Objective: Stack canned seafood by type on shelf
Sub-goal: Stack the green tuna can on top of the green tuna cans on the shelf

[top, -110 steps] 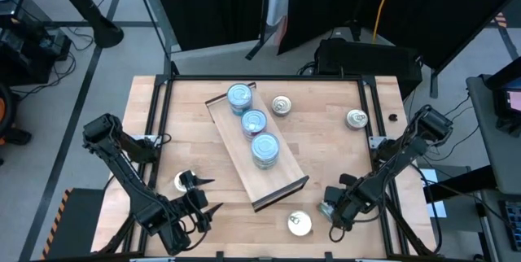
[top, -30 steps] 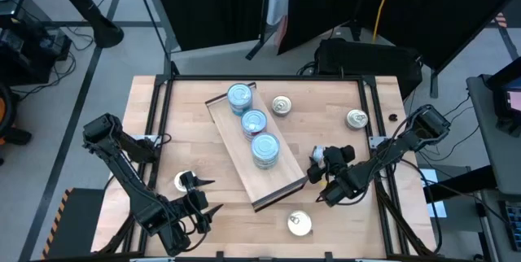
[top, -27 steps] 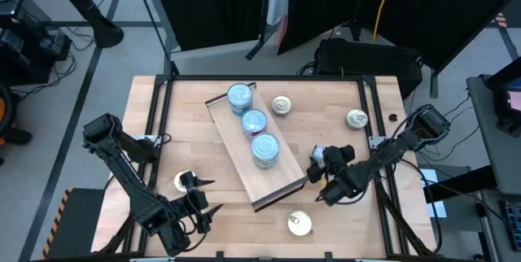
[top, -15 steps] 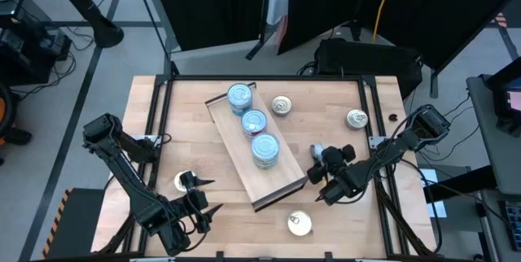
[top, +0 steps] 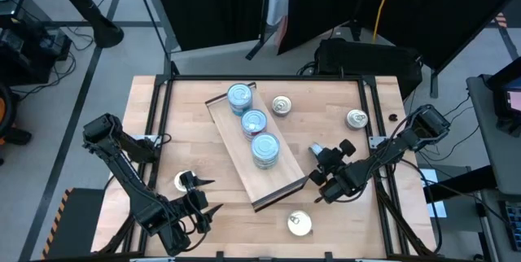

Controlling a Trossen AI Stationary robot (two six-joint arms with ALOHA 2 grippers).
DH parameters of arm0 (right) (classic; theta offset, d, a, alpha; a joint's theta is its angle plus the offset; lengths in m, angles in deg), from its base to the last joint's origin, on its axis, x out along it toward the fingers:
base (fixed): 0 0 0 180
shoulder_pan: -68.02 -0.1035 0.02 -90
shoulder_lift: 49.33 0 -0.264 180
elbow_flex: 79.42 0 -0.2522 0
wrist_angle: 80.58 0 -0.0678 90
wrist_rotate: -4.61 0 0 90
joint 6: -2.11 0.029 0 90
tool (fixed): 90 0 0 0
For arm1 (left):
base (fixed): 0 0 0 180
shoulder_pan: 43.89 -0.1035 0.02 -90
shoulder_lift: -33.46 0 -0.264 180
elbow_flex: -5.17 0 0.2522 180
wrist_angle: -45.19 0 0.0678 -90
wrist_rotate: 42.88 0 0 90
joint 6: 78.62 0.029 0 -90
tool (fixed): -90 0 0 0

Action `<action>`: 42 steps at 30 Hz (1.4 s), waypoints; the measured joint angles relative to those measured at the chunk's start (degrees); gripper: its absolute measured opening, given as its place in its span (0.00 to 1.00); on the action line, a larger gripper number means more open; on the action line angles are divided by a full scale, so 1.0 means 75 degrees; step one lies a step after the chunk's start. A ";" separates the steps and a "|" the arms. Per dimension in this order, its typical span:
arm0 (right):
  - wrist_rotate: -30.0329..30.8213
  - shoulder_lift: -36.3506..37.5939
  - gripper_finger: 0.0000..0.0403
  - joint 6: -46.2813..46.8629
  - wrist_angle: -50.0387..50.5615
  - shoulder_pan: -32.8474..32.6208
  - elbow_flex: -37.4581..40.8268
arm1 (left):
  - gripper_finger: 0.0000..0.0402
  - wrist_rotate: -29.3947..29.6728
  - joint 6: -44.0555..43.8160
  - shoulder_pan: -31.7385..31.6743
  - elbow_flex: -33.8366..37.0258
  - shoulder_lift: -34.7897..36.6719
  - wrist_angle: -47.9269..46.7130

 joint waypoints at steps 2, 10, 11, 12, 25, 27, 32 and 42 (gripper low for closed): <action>-0.0171 -0.0003 0.32 -0.0138 0.0421 -0.0058 -0.0206 | 0.92 0.0000 0.0000 0.0000 0.0000 0.0000 0.0000; 0.0033 -0.0006 0.33 -0.0848 0.3289 -0.0508 -0.2058 | 0.92 0.0000 0.0001 0.0000 0.0000 0.0000 0.0000; 0.0060 -0.0006 0.32 -0.0968 0.3649 -0.0555 -0.2345 | 0.92 0.0000 0.0002 -0.0004 0.0000 0.0000 -0.0003; 0.0091 -0.0006 0.32 -0.1099 0.4009 -0.0606 -0.2642 | 0.92 0.0000 0.0003 -0.0011 0.0000 0.0000 -0.0003; 0.0546 -0.0003 0.34 -0.5244 0.5269 -0.0820 -0.6269 | 0.92 0.0003 -0.0006 -0.0015 0.0000 0.0000 0.0006; 0.0765 -0.0003 0.34 -0.6388 0.5096 -0.0813 -0.6739 | 0.92 0.0003 -0.0006 -0.0015 0.0000 0.0000 0.0006; 0.1732 0.0000 0.34 -0.9697 0.3667 -0.0805 -0.7581 | 0.92 0.0003 -0.0010 -0.0015 0.0000 0.0000 0.0016; 0.0399 -0.0120 0.34 -1.5108 -0.0543 -0.0163 -0.7687 | 0.92 0.0006 -0.0012 -0.0015 0.0000 0.0000 0.0030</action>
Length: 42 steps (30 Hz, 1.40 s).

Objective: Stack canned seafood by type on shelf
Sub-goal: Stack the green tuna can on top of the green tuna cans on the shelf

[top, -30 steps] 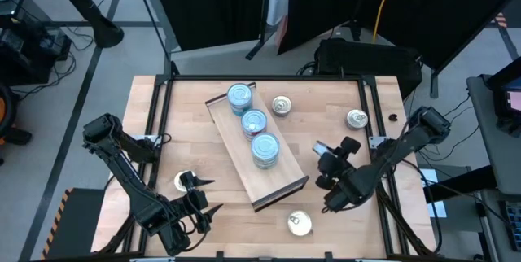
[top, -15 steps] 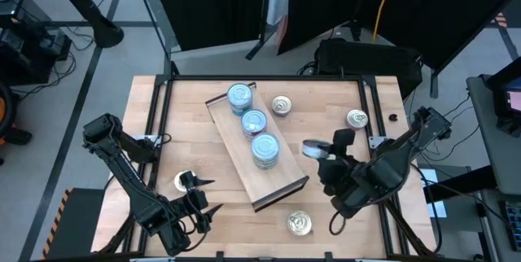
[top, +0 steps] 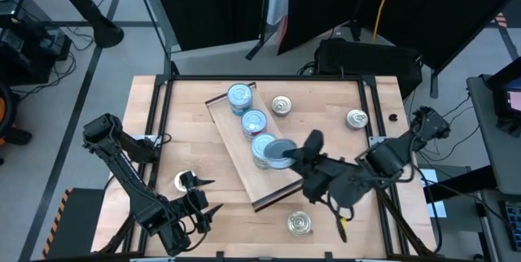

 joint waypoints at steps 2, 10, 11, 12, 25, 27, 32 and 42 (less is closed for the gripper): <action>-0.0148 -0.0129 0.34 -0.0429 -0.0110 0.0165 0.0000 | 0.92 0.0000 0.0000 0.0000 0.0000 0.0000 0.0000; -0.0392 -0.0774 0.34 -0.1304 -0.0058 0.0854 0.0004 | 0.92 0.0002 0.0003 0.0000 0.0000 0.0000 0.0003; -0.0388 -0.0843 0.34 -0.1361 -0.0042 0.0918 0.0006 | 0.92 0.0000 0.0003 0.0000 0.0000 0.0000 0.0003; -0.0386 -0.0881 0.34 -0.1400 -0.0031 0.0968 0.0006 | 0.92 0.0000 0.0003 0.0000 0.0000 0.0000 0.0003; -0.0511 -0.0976 0.39 -0.1237 0.0007 0.1161 0.0006 | 0.92 0.0000 0.0006 0.0000 0.0000 0.0000 0.0024; -0.0794 -0.0968 0.41 -0.1099 0.0044 0.1208 0.0006 | 0.92 -0.0003 0.0006 0.0000 0.0000 0.0000 0.0029; -0.1005 -0.0970 0.48 -0.0677 0.0058 0.1315 0.0006 | 0.92 -0.0167 0.0006 0.0000 0.0000 0.0000 0.0164; -0.2135 -0.0892 0.67 0.0095 0.0027 0.1664 0.0006 | 0.92 -0.0218 0.0006 0.0000 0.0000 0.0000 0.0186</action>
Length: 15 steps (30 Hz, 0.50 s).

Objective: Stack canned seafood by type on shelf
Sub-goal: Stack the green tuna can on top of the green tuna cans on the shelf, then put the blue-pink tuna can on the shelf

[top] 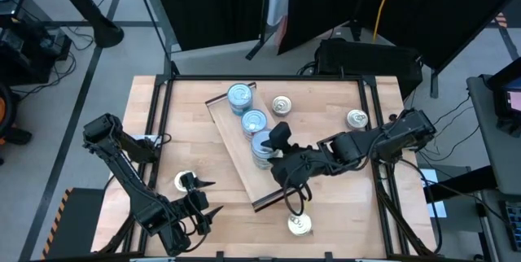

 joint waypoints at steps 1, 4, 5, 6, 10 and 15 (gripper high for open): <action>-0.0103 0.0031 0.68 0.0049 0.0000 0.0016 0.0000 | 0.92 -0.0006 0.0000 0.0000 0.0000 0.0000 -0.0003; -0.0454 0.0151 0.69 0.0167 -0.0153 0.0109 0.0000 | 0.92 -0.0010 0.0003 0.0000 0.0000 0.0000 -0.0004; -0.0602 0.0203 0.69 0.0204 -0.0204 0.0137 0.0000 | 0.92 -0.0013 0.0003 0.0000 0.0000 0.0000 -0.0006; -0.0749 0.0264 0.69 0.0254 -0.0234 0.0154 0.0000 | 0.92 -0.0013 0.0003 0.0000 0.0000 0.0000 -0.0006; -0.1388 0.0473 0.69 0.0504 -0.0299 0.0242 -0.0006 | 0.92 -0.0018 0.0002 0.0000 0.0000 0.0000 -0.0009; -0.1468 0.0594 0.69 0.0737 -0.0297 0.0232 -0.0006 | 0.92 -0.0019 0.0000 0.0000 0.0000 0.0000 -0.0009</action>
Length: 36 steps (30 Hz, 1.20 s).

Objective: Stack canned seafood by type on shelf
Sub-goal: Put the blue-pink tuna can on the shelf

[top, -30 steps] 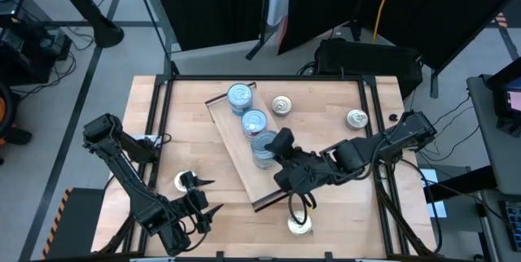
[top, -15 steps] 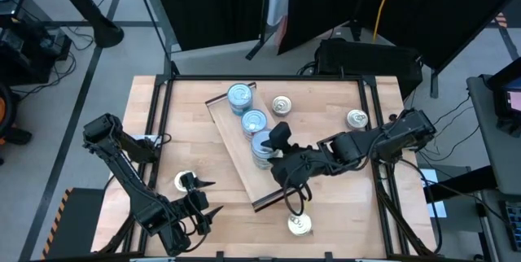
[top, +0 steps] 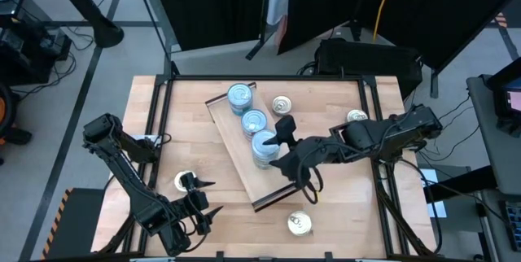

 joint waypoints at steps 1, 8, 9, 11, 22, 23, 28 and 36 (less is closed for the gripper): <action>0.0007 0.0012 0.69 0.0035 -0.0004 -0.0033 0.0000 | 0.92 -0.0007 -0.0003 0.0000 0.0000 0.0000 0.0000; 0.0056 0.0412 0.69 0.1400 0.0769 -0.0547 0.0000 | 0.91 -0.1115 -0.0910 0.0005 0.0000 0.0000 -0.0323; 0.0036 0.0520 0.69 0.1846 0.1046 -0.0649 0.0000 | 0.89 -0.1415 -0.1186 0.0011 0.0000 0.0000 -0.0452; 0.0013 0.0731 0.69 0.2906 0.1769 -0.0903 -0.0003 | 0.84 -0.1983 -0.1689 0.0019 0.0000 0.0000 -0.0807; 0.1018 0.1031 0.69 0.7329 0.3055 -0.2926 0.1113 | 0.28 -0.3907 -0.1620 0.0067 0.0445 0.0006 -0.1852; 0.1248 0.1031 0.69 0.7542 0.2973 -0.3079 0.1406 | 0.22 -0.4082 -0.1559 0.0076 0.0577 0.0006 -0.1793; 0.1908 0.1013 0.69 0.8471 0.2632 -0.3690 0.2618 | 0.02 -0.4513 -0.1768 0.0207 0.1117 0.0006 -0.1802; 0.2069 0.1052 0.69 0.9001 0.2588 -0.4059 0.2891 | 0.01 -0.4559 -0.1806 0.0267 0.1279 0.0006 -0.1662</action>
